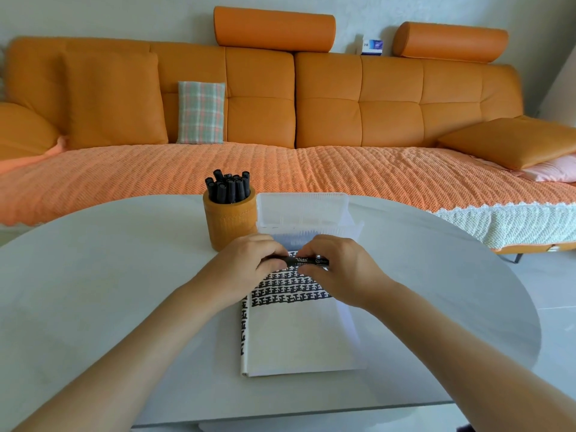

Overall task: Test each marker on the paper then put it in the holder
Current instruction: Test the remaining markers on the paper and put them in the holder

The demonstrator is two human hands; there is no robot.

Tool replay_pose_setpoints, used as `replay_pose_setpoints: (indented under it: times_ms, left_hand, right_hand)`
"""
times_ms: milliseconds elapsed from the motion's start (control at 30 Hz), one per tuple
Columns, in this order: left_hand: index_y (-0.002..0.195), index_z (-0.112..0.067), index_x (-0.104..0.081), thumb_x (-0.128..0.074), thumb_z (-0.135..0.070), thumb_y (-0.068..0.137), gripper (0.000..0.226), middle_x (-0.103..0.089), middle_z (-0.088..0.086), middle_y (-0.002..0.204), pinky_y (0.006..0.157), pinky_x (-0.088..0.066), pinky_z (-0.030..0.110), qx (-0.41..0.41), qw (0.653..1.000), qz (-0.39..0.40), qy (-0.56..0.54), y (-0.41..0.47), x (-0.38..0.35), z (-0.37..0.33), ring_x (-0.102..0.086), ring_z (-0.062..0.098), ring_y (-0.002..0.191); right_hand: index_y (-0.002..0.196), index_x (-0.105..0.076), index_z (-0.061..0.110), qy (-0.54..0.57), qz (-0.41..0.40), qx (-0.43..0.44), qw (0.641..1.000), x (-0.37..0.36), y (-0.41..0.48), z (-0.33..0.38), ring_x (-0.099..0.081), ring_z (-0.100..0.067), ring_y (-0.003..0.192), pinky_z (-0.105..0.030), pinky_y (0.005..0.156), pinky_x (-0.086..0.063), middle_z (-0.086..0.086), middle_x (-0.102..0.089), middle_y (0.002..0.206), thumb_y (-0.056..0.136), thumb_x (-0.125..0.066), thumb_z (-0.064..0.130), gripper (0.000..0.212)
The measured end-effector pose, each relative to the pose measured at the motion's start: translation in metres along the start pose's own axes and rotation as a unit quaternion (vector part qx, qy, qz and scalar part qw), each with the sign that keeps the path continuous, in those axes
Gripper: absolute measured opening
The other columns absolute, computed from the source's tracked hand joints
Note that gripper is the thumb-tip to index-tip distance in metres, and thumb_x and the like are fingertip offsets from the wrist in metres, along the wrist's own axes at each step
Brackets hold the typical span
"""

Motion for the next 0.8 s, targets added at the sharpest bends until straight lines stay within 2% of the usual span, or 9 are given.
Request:
replay_pose_setpoints:
  times_ms: [100, 267, 400, 500, 567, 667, 733, 800]
  left_hand:
    - [0.097, -0.015, -0.073, -0.071, -0.014, 0.086, 0.011, -0.055, -0.019, 0.079, 0.072, -0.037, 0.01, -0.008, 1.0, -0.013, 0.0, -0.003, 0.004, 0.001, -0.052, -0.001, 0.08]
    - [0.096, -0.013, -0.073, -0.07, -0.014, 0.087, 0.01, -0.062, -0.008, 0.082, 0.072, -0.041, 0.019, -0.029, 1.0, -0.007, 0.009, -0.009, 0.004, 0.006, -0.051, 0.005, 0.082]
    - [0.097, -0.015, -0.072, -0.068, -0.017, 0.089, 0.009, -0.053, -0.017, 0.078, 0.071, -0.037, 0.016, -0.037, 0.999, -0.005, 0.028, -0.008, 0.014, 0.014, -0.048, 0.003, 0.082]
    - [0.107, -0.017, -0.069, -0.065, -0.021, 0.092, 0.016, -0.058, -0.01, 0.093, 0.08, -0.039, 0.018, -0.035, 0.997, -0.058, 0.048, -0.004, 0.032, 0.019, -0.05, 0.004, 0.092]
    - [0.117, -0.015, -0.065, -0.06, -0.021, 0.094, 0.024, -0.057, -0.006, 0.107, 0.089, -0.036, 0.017, -0.016, 0.988, -0.136, 0.066, -0.002, 0.052, 0.025, -0.048, 0.007, 0.104]
    - [0.122, -0.012, -0.06, -0.058, -0.016, 0.093, 0.029, -0.054, 0.001, 0.113, 0.093, -0.04, 0.026, 0.03, 0.967, -0.24, 0.077, 0.001, 0.083, 0.041, -0.048, 0.015, 0.108]
    - [0.126, -0.012, -0.056, -0.059, -0.016, 0.091, 0.035, -0.051, 0.004, 0.119, 0.098, -0.042, 0.034, 0.066, 0.959, -0.269, 0.067, 0.003, 0.095, 0.058, -0.047, 0.02, 0.113]
    - [0.134, -0.016, -0.049, -0.062, -0.021, 0.09, 0.046, -0.047, 0.003, 0.129, 0.105, -0.037, 0.037, 0.107, 0.96, -0.255, 0.042, 0.009, 0.099, 0.076, -0.04, 0.02, 0.123]
  right_hand:
    - [0.098, -0.074, 0.025, 0.013, 0.007, -0.017, 1.0, -0.002, 0.002, 0.006, -0.055, -0.006, 0.075, -0.027, 0.069, -0.046, 0.016, -0.061, 0.079, 0.089, -0.068, 0.029, 0.012]
    - [0.089, -0.07, 0.022, -0.009, 0.082, -0.034, 0.996, -0.017, 0.006, 0.013, -0.055, -0.014, 0.069, -0.041, 0.069, -0.049, 0.004, -0.063, 0.069, 0.096, -0.056, 0.033, 0.019]
    - [0.1, -0.067, 0.026, -0.013, 0.101, -0.035, 0.994, -0.023, 0.015, 0.021, -0.059, -0.013, 0.082, -0.04, 0.078, -0.05, 0.009, -0.066, 0.088, 0.099, -0.051, 0.034, 0.018]
    - [0.102, -0.065, 0.025, 0.045, 0.068, -0.058, 0.995, -0.022, 0.03, 0.026, -0.057, -0.012, 0.086, -0.034, 0.08, -0.046, 0.008, -0.057, 0.096, 0.1, -0.05, 0.032, 0.016]
    - [0.101, -0.064, 0.024, 0.086, 0.04, -0.084, 0.992, -0.018, 0.042, 0.027, -0.053, -0.011, 0.076, -0.031, 0.069, -0.04, 0.007, -0.054, 0.087, 0.1, -0.049, 0.028, 0.015]
    - [0.102, -0.064, 0.019, 0.17, -0.005, -0.114, 0.979, -0.006, 0.06, 0.028, -0.044, -0.009, 0.06, -0.026, 0.058, -0.034, 0.005, -0.051, 0.072, 0.1, -0.051, 0.022, 0.013]
    - [0.102, -0.066, 0.017, 0.203, -0.055, -0.118, 0.97, 0.006, 0.073, 0.029, -0.051, -0.012, 0.067, -0.028, 0.065, -0.041, -0.005, -0.06, 0.079, 0.099, -0.055, 0.02, 0.011]
    - [0.099, -0.066, 0.02, 0.226, -0.108, -0.122, 0.96, 0.019, 0.088, 0.027, -0.06, -0.013, 0.075, -0.031, 0.072, -0.049, -0.006, -0.068, 0.088, 0.097, -0.059, 0.019, 0.008]
Point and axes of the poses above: each hand's wrist, its own y-axis towards the middle knuckle, its own x-axis out of the back of the hand, z = x × y, the point moved 7 cm from there along y, towards the middle knuckle
